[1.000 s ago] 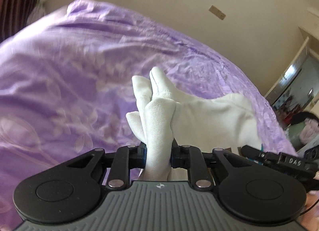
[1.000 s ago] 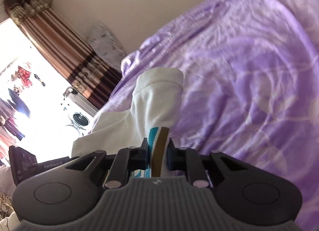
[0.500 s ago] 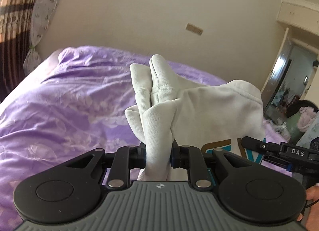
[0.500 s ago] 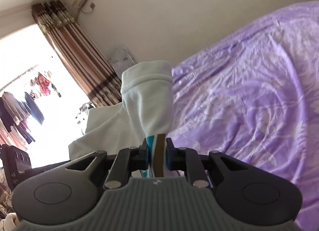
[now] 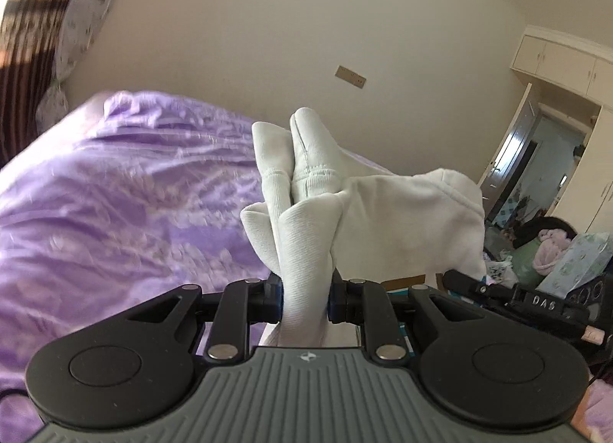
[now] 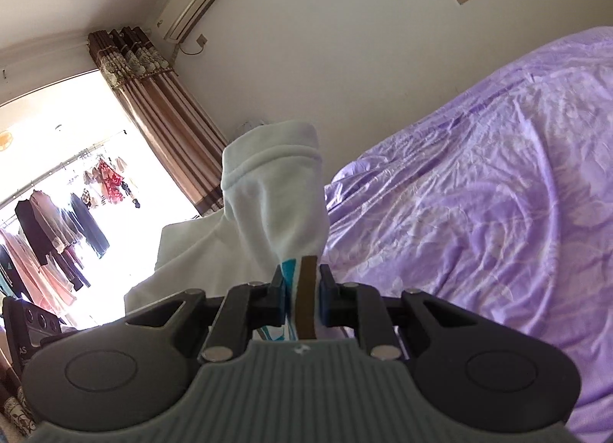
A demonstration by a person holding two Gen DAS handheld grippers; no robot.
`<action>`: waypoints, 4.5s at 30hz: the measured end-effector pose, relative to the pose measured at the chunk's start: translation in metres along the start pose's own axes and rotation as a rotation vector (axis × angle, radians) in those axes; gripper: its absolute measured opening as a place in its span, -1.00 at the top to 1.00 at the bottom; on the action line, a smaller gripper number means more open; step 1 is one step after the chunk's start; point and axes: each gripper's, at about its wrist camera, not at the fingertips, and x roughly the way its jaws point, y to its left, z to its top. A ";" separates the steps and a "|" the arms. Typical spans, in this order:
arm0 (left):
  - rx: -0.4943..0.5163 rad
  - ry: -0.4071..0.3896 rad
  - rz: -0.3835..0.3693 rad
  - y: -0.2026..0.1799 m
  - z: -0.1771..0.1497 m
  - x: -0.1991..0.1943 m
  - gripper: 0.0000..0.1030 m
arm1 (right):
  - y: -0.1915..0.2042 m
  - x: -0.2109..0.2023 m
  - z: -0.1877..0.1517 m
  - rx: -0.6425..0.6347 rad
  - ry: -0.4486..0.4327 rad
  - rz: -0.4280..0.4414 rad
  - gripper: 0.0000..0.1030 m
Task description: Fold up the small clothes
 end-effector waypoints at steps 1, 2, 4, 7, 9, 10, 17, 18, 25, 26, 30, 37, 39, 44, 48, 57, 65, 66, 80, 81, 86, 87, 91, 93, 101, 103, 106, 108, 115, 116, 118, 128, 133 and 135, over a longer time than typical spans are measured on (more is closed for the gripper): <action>-0.020 0.015 -0.005 0.004 -0.003 0.006 0.58 | -0.003 -0.002 -0.003 0.007 0.007 -0.005 0.78; -0.031 0.025 -0.005 0.006 -0.007 0.012 0.58 | -0.006 -0.004 -0.005 0.014 0.014 -0.011 0.78; -0.046 0.047 -0.004 0.013 -0.014 0.028 0.58 | -0.017 -0.003 -0.011 0.036 0.029 -0.029 0.78; -0.072 0.089 0.011 0.026 -0.025 0.053 0.58 | -0.035 0.006 -0.019 0.069 0.058 -0.062 0.78; -0.096 0.117 0.020 0.038 -0.029 0.067 0.58 | -0.047 0.017 -0.024 0.084 0.082 -0.082 0.78; -0.102 0.128 0.026 0.043 -0.029 0.074 0.58 | -0.053 0.024 -0.026 0.090 0.093 -0.087 0.78; -0.150 0.230 0.059 0.078 -0.037 0.126 0.58 | -0.090 0.078 -0.029 0.106 0.172 -0.146 0.79; -0.164 0.244 0.062 0.084 -0.040 0.134 0.58 | -0.096 0.086 -0.030 0.100 0.186 -0.158 0.79; -0.235 0.340 0.106 0.124 -0.066 0.183 0.57 | -0.145 0.141 -0.045 0.115 0.280 -0.246 0.79; -0.248 0.350 0.112 0.129 -0.069 0.187 0.57 | -0.153 0.147 -0.049 0.118 0.295 -0.262 0.79; -0.313 0.365 0.094 0.149 -0.078 0.194 0.52 | -0.181 0.165 -0.061 0.135 0.335 -0.322 0.80; -0.359 0.386 0.130 0.149 -0.074 0.188 0.32 | -0.195 0.172 -0.067 0.158 0.363 -0.351 0.65; -0.344 0.370 0.159 0.143 -0.070 0.176 0.32 | -0.187 0.163 -0.064 0.134 0.358 -0.377 0.50; -0.290 0.269 0.217 0.120 -0.066 0.125 0.32 | -0.152 0.128 -0.056 0.043 0.359 -0.423 0.44; -0.235 0.225 0.189 0.095 -0.070 0.083 0.32 | -0.117 0.092 -0.059 -0.015 0.348 -0.409 0.29; 0.010 0.276 0.199 0.030 -0.110 0.030 0.32 | -0.042 0.029 -0.106 -0.219 0.356 -0.432 0.29; 0.136 0.323 0.272 0.019 -0.145 0.036 0.33 | -0.018 0.006 -0.163 -0.390 0.392 -0.488 0.37; 0.132 0.332 0.280 0.021 -0.147 0.037 0.35 | -0.020 0.008 -0.170 -0.403 0.409 -0.498 0.37; 0.218 0.388 0.375 0.033 -0.189 0.063 0.46 | -0.041 0.038 -0.215 -0.514 0.514 -0.543 0.36; 0.231 0.385 0.383 0.031 -0.191 0.064 0.46 | -0.041 0.039 -0.220 -0.535 0.509 -0.550 0.36; 0.235 0.386 0.386 0.031 -0.190 0.064 0.46 | -0.043 0.042 -0.224 -0.577 0.507 -0.561 0.36; 0.235 0.385 0.386 0.030 -0.189 0.064 0.46 | -0.043 0.041 -0.223 -0.573 0.506 -0.560 0.36; 0.231 0.379 0.380 0.028 -0.184 0.059 0.46 | -0.041 0.038 -0.218 -0.565 0.498 -0.552 0.37; 0.235 0.374 0.380 0.026 -0.181 0.057 0.46 | -0.038 0.037 -0.215 -0.563 0.500 -0.549 0.37; 0.260 0.344 0.382 0.010 -0.171 0.040 0.33 | -0.024 0.024 -0.202 -0.556 0.473 -0.543 0.18; 0.258 0.323 0.372 0.005 -0.168 0.034 0.30 | -0.019 0.020 -0.199 -0.554 0.461 -0.536 0.18; 0.244 0.289 0.326 -0.003 -0.164 0.025 0.30 | -0.006 0.013 -0.195 -0.550 0.436 -0.488 0.18; 0.236 0.262 0.267 -0.009 -0.162 0.023 0.30 | 0.003 0.011 -0.194 -0.554 0.417 -0.438 0.18; 0.201 0.430 0.193 -0.005 -0.185 0.067 0.30 | -0.003 0.043 -0.202 -0.511 0.489 -0.407 0.62; 0.202 0.439 0.197 -0.003 -0.188 0.071 0.30 | -0.007 0.046 -0.204 -0.496 0.505 -0.410 0.62; 0.208 0.439 0.199 -0.004 -0.188 0.072 0.30 | -0.012 0.049 -0.209 -0.494 0.523 -0.412 0.62; 0.245 0.311 0.236 -0.020 -0.147 0.030 0.29 | 0.000 0.034 -0.185 -0.501 0.494 -0.398 0.49; 0.311 0.129 0.320 -0.050 -0.109 -0.017 0.04 | 0.035 -0.005 -0.134 -0.523 0.322 -0.376 0.01; 0.354 0.079 0.355 -0.065 -0.099 -0.033 -0.04 | 0.052 -0.023 -0.116 -0.539 0.259 -0.364 -0.19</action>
